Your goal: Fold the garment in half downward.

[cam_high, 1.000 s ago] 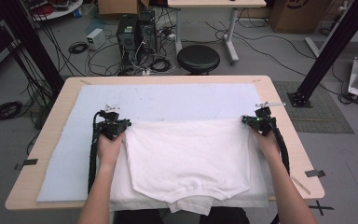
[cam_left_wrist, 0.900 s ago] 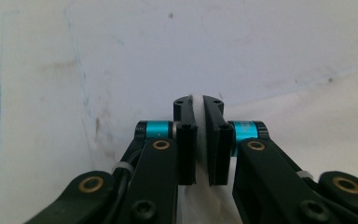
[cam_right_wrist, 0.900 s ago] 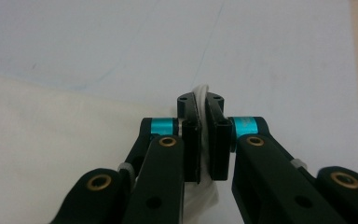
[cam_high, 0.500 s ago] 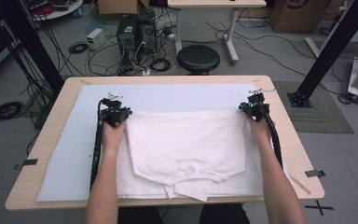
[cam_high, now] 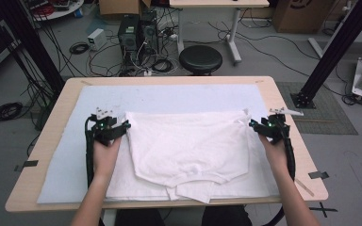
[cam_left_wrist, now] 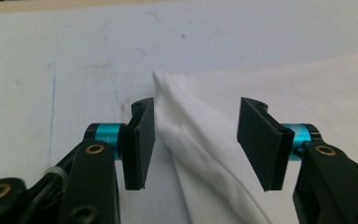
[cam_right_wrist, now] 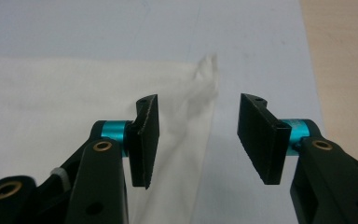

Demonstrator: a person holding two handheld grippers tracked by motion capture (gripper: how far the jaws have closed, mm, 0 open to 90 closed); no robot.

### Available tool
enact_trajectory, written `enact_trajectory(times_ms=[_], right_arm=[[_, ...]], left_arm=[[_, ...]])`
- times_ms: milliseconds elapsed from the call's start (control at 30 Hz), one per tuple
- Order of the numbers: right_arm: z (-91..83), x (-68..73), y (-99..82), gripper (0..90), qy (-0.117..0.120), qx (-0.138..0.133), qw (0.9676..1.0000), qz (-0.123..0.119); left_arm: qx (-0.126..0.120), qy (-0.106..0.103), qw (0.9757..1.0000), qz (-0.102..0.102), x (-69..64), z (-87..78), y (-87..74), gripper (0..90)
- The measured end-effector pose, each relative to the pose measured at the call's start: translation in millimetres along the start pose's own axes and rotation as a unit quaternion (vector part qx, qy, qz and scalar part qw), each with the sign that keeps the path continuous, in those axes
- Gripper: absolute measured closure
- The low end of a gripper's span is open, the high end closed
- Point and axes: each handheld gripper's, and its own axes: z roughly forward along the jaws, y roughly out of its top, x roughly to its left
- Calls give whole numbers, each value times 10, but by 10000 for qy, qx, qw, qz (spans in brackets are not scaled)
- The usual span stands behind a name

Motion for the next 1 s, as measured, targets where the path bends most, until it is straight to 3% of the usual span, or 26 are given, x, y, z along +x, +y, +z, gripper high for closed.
enact_trajectory(times_ms=[67, 233, 333, 433, 500, 633, 767, 833, 900, 1000], right_arm=[[-153, 60, -155, 486, -26, -13, 9999, -131], [-435, 183, -456, 494, 38, 42, 9996, -272], [-588, 255, -578, 505, 236, 35, 9996, -167], [-721, 357, -724, 515, 463, 53, 9989, -96], [-779, 442, -815, 532, 532, 100, 9984, -188], [-764, 556, -937, 604, 644, 385, 9967, -318], [-670, 564, -997, 802, 889, 738, 9929, -291], [-683, 572, -999, 885, 936, 721, 9922, -386], [-724, 577, -979, 895, 955, 688, 9922, -422], [-803, 573, -954, 898, 1027, 593, 9921, -404]], left_arm=[[35, -80, 9999, 79, -135, -155, -142, 464], [204, -533, 9983, 113, -397, -456, -448, 464], [367, -679, 9968, 187, -509, -587, -559, 465], [451, -733, 9962, 167, -571, -681, -680, 465], [514, -785, 9955, 122, -588, -709, -753, 465], [607, -898, 9941, 33, -610, -721, -823, 479], [698, -1093, 9915, 91, -647, -709, -822, 629], [712, -1187, 9902, 196, -676, -720, -816, 766], [690, -1206, 9900, 253, -689, -742, -800, 859], [657, -1359, 9885, 104, -645, -803, -760, 872]])
